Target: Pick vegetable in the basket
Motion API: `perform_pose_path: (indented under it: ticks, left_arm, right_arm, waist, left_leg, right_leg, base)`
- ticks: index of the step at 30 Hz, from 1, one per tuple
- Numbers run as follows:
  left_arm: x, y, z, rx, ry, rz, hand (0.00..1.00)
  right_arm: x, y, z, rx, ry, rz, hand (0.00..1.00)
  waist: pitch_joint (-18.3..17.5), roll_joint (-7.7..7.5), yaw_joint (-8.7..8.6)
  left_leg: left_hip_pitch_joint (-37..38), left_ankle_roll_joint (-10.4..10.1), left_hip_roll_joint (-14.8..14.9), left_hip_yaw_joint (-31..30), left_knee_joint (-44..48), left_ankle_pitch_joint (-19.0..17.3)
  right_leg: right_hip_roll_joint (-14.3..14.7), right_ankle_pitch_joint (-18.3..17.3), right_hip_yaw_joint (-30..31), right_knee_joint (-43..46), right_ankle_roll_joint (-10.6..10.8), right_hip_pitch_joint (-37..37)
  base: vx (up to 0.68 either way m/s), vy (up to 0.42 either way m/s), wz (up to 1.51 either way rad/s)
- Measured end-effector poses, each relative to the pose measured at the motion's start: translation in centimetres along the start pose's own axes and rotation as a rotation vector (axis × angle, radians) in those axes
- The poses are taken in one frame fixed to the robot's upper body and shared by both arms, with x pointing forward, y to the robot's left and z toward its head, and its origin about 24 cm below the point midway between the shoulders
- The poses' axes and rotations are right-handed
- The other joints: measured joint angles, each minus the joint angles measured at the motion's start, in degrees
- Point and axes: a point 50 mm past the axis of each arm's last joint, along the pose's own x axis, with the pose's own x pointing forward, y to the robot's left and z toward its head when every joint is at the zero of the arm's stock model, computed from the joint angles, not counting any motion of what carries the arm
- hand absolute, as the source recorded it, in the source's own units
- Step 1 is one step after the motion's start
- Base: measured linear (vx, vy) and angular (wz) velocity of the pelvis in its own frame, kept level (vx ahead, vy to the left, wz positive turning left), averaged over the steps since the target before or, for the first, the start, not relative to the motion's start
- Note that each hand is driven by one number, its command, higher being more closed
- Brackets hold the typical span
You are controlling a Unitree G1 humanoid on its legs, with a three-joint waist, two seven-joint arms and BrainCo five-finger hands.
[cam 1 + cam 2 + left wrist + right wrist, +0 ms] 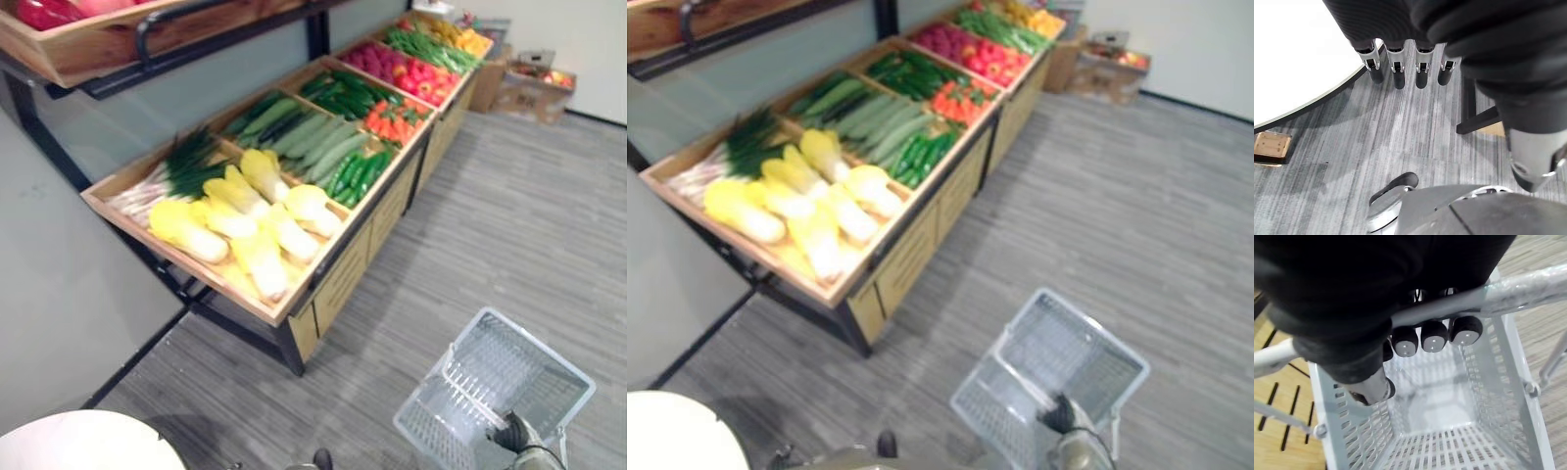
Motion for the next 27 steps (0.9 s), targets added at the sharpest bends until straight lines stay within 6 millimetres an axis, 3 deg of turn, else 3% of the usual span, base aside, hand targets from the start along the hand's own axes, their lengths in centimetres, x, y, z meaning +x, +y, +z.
perform_pose_path:
  ticks: [2, 4, 7, 8, 9, 10, 11, 12, 14, 19, 21, 23, 27]
  left_arm:
    - [0.0, 0.3, 0.0, -0.002, 0.002, 0.008, 0.0]
    - [0.1, 0.4, 0.4, -0.033, -0.009, 0.018, 0.0]
    - [0.3, 0.7, 0.7, -0.068, -0.01, 0.033, 0.0]
    - [0.3, 0.9, 0.7, -0.072, -0.01, 0.041, 0.0]
    - [0.4, 1.7, 0.7, -0.074, -0.011, 0.061, 0.0]
    - [0.5, 2.1, 0.6, -0.075, -0.008, 0.072, 0.0]
    - [0.5, 1.8, 0.7, -0.087, -0.002, 0.067, 0.0]
    - [0.5, 1.5, 0.7, -0.092, -0.001, 0.061, 0.0]
    - [0.3, 0.8, 0.3, -0.107, 0.014, 0.046, 0.0]
    - [0.0, 0.8, -0.7, -0.205, 0.062, 0.074, 0.0]
    - [-0.2, 0.8, -1.5, -0.229, 0.091, 0.081, 0.0]
    - [-0.3, 0.9, -1.9, -0.265, 0.108, 0.086, 0.0]
    - [-0.2, 0.4, -1.3, -0.283, 0.095, 0.065, 0.0]
  right_arm:
    - [0.0, 0.1, 0.1, 0.003, -0.009, 0.001, 1.0]
    - [0.1, -0.1, 0.3, 0.006, -0.014, -0.003, 1.0]
    - [0.4, -0.1, 0.6, 0.008, -0.015, -0.002, 1.0]
    - [0.6, -0.1, 0.7, 0.009, -0.017, -0.001, 1.0]
    - [0.5, 0.0, 0.7, 0.011, -0.017, 0.002, 1.0]
    - [0.5, 0.2, 0.6, 0.013, -0.01, 0.007, 1.0]
    - [0.5, 0.0, 0.3, 0.016, 0.006, 0.002, 1.0]
    - [0.6, -0.3, 0.3, 0.021, 0.007, -0.008, 1.0]
    - [0.9, -1.2, 0.3, 0.054, 0.02, -0.041, 1.0]
    - [0.9, -1.7, -1.5, 0.127, 0.11, -0.057, 1.0]
    - [0.6, -1.5, -2.3, 0.137, 0.138, -0.051, 1.0]
    - [0.3, -1.2, -3.3, 0.15, 0.179, -0.044, 1.0]
    - [-0.2, -2.2, -4.7, 0.146, 0.216, -0.069, 1.0]
  waist:
    - [0.18, 0.16, -0.09]
    - [0.45, 0.18, -0.44]
    - [0.65, -0.17, -1.55]
    - [1.05, -0.97, -1.58]
    - [1.62, -2.69, -1.69]
    - [1.77, -3.93, -1.67]
    - [2.22, -3.16, -1.5]
    - [2.27, -2.75, -1.45]
    - [2.5, -0.28, -1.38]
    - [1.38, 1.44, -1.17]
    - [0.86, 1.16, -1.38]
    - [0.52, 0.62, -1.52]
    - [0.58, 2.67, -1.68]
  left_leg:
    - [3.28, -0.16, 1.12, -2.96, -0.6, -0.92]
    - [5.17, -0.79, 2.42, -6.17, -0.59, -1.73]
    - [5.02, -2.82, 4.15, -11.07, -0.15, -3.05]
    - [4.22, -4.23, 4.41, -12.87, 1.0, -4.16]
    - [3.44, -6.08, 3.87, -14.79, 2.91, -5.92]
    - [3.1, -6.99, 3.51, -15.85, 3.94, -6.92]
    - [3.16, -8.53, 5.0, -16.18, 4.99, -7.94]
    - [3.06, -8.68, 6.29, -15.77, 4.91, -8.01]
    - [4.11, -10.81, 9.75, -15.81, 2.38, -7.36]
    - [6.04, -13.37, 13.06, -14.01, -1.3, -4.03]
    - [4.97, -13.67, 13.12, -14.08, 0.99, -3.86]
    - [1.06, -13.66, 12.14, -14.08, 8.92, -3.87]
    - [-1.85, -13.7, 11.99, -12.11, 15.8, -2.74]
  right_leg:
    - [3.85, -9.26, -2.02, 1.93, -0.83, -2.54]
    - [6.89, -13.1, -4.74, -4.98, -1.34, -4.18]
    - [10.12, -12.76, -3.02, -24.01, -0.65, -4.65]
    - [10.66, -11.69, -0.15, -32.81, 0.32, -4.23]
    - [9.9, -10.63, 2.84, -40.42, 1.99, -2.93]
    - [9.43, -6.48, 2.65, -41.22, 2.67, -2.47]
    - [10.97, -4.75, 1.18, -39.8, 0.94, -1.94]
    - [11.92, -5.58, 0.45, -39.46, 0.44, -1.95]
    - [14.24, -7.56, -2.23, -37.69, -0.84, -1.92]
    - [17.0, -7.74, -4.47, -41.24, -2.0, 0.42]
    - [17.1, -7.48, -5.52, -43.12, -2.2, 2.27]
    - [16.64, -6.88, -6.61, -44.69, -2.63, 4.08]
    - [15.65, -6.85, -8.73, -46.18, -2.69, 7.44]
  base:
    - [0.27, -0.037, 0.68]
    - [0.25, -0.132, 0.86]
    - [0.2, -0.237, 0.92]
    - [0.23, -0.406, 0.85]
    - [0.19, -0.354, 0.88]
    - [0.17, -0.405, 0.85]
    - [0.1, -0.25, 0.53]
    - [0.18, -0.359, 0.45]
    - [0.2, -0.272, 0.34]
    - [0.17, -0.135, 0.16]
    - [0.15, -0.038, 0.21]
    - [0.14, -0.063, 0.26]
    - [0.08, -0.02, 0.29]
